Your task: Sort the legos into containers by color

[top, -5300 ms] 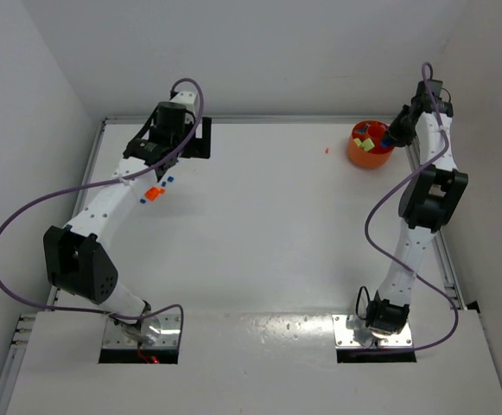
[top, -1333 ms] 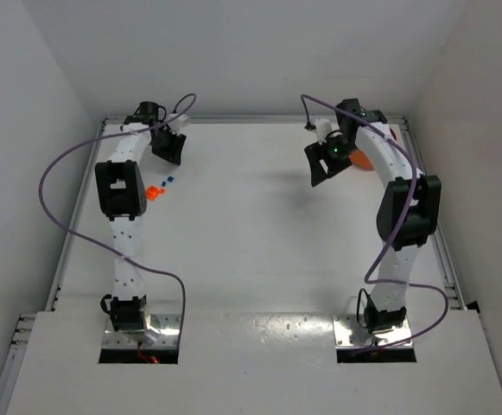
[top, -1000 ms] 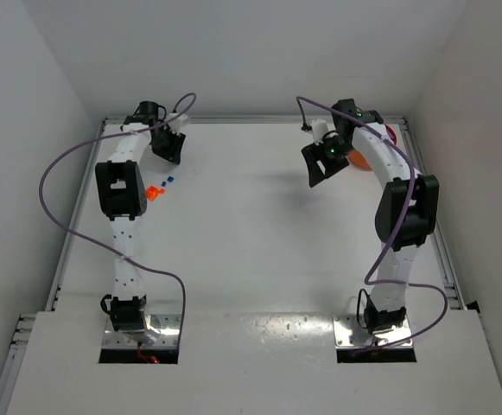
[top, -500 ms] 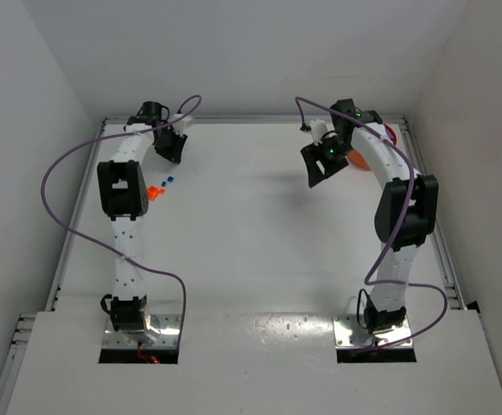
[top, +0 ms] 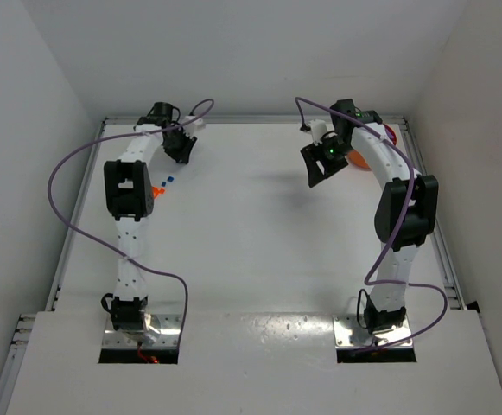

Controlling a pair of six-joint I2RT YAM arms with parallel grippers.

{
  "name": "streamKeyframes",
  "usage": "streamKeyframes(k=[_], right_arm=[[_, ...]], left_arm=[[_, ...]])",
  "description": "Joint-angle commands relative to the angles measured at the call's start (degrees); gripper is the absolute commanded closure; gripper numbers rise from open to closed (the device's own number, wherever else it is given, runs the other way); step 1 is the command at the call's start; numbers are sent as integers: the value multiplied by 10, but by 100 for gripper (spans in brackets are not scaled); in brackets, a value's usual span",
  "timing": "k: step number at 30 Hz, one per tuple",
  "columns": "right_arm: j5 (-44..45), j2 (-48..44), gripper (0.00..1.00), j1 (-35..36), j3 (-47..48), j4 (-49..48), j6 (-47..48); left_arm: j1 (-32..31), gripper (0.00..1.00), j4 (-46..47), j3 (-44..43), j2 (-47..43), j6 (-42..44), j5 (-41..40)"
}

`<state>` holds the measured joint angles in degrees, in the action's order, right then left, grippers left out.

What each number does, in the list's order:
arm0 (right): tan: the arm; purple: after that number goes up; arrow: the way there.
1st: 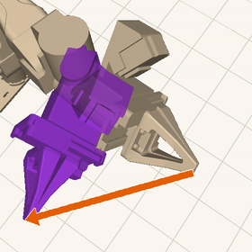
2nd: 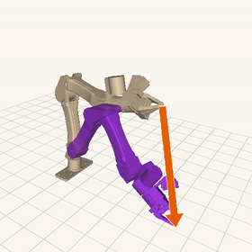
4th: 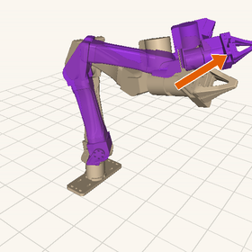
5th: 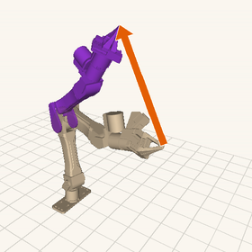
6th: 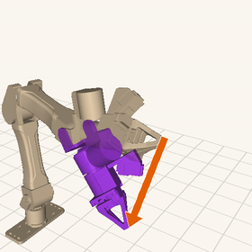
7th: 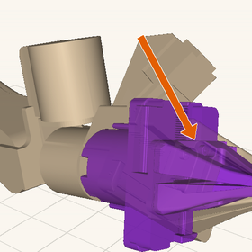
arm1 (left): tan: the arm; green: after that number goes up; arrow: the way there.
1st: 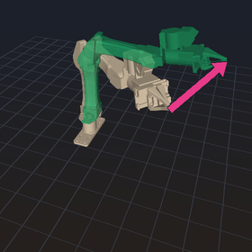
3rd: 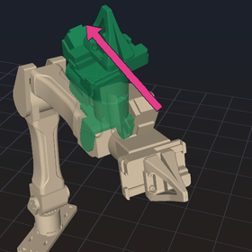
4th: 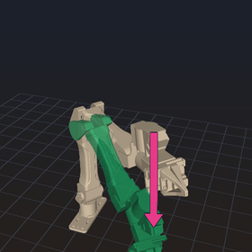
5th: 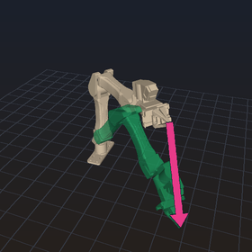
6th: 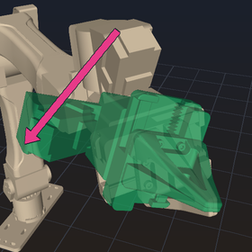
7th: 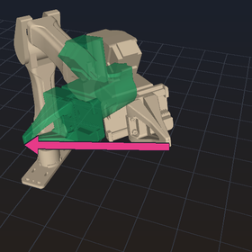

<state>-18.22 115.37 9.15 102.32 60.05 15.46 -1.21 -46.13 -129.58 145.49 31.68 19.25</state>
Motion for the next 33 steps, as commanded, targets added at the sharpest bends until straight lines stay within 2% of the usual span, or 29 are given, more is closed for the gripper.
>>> streamKeyframes(k=[1,4,9,15,17,21,33], right_arm=[[-7,6,35,3,1,-11,8],[-7,6,35,3,1,-5,8],[-12,6,35,3,1,-5,8],[-12,6,35,3,1,-5,8],[-12,6,35,3,1,-5,8],[-12,6,35,3,1,-5,8],[-17,11,35,3,6,-5,8]], left_arm=[[-6,68,-52,29,5,3,3],[0,56,-32,29,5,-27,-14],[0,49,-6,16,5,-48,-53],[10,49,5,16,5,-76,-72],[17,54,11,16,5,-90,-77],[24,57,18,27,5,-101,-83],[36,57,30,90,-26,-119,-83]])
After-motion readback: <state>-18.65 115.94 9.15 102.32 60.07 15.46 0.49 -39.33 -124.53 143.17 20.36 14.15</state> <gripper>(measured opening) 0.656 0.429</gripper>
